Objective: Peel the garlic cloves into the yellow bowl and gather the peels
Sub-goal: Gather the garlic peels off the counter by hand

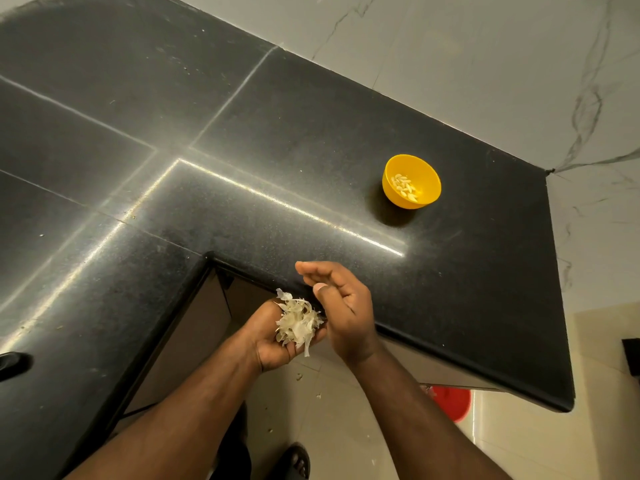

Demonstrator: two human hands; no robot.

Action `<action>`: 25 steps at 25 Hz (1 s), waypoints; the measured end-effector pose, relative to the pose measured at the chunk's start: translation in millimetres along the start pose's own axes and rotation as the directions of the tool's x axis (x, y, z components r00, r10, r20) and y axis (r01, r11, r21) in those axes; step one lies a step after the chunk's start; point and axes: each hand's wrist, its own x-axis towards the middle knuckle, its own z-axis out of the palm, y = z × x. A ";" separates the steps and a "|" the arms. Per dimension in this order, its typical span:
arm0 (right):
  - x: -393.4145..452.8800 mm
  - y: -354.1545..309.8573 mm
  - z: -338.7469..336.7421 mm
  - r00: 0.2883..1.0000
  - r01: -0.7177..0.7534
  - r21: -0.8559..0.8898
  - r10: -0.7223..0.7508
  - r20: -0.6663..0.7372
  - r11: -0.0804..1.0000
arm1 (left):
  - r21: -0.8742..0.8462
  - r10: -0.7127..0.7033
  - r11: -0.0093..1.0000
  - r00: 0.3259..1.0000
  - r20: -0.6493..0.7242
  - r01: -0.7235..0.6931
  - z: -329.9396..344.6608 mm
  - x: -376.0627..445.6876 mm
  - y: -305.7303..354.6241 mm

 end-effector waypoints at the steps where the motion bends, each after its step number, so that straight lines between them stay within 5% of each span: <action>1: -3.3 0.7 1.5 1.000 -0.012 -0.002 0.012 0.007 1.000 | 0.000 -0.005 1.000 1.000 0.002 0.005 0.4 -1.2 0.2; 10: -56.0 16.1 -5.6 0.970 -0.130 0.260 0.178 -0.168 0.957 | 0.065 0.105 0.993 0.991 -0.079 -0.100 -14.1 -14.1 3.5; 17: -98.5 36.4 6.0 0.793 -0.333 0.528 0.535 -0.292 0.781 | -0.053 0.189 0.979 0.971 -0.150 -0.198 -15.6 -34.3 -2.5; 25: -81.8 14.9 31.7 0.665 -0.222 0.827 0.701 -0.259 0.517 | -0.212 0.326 0.911 0.932 -0.156 -0.354 10.8 -39.5 -60.9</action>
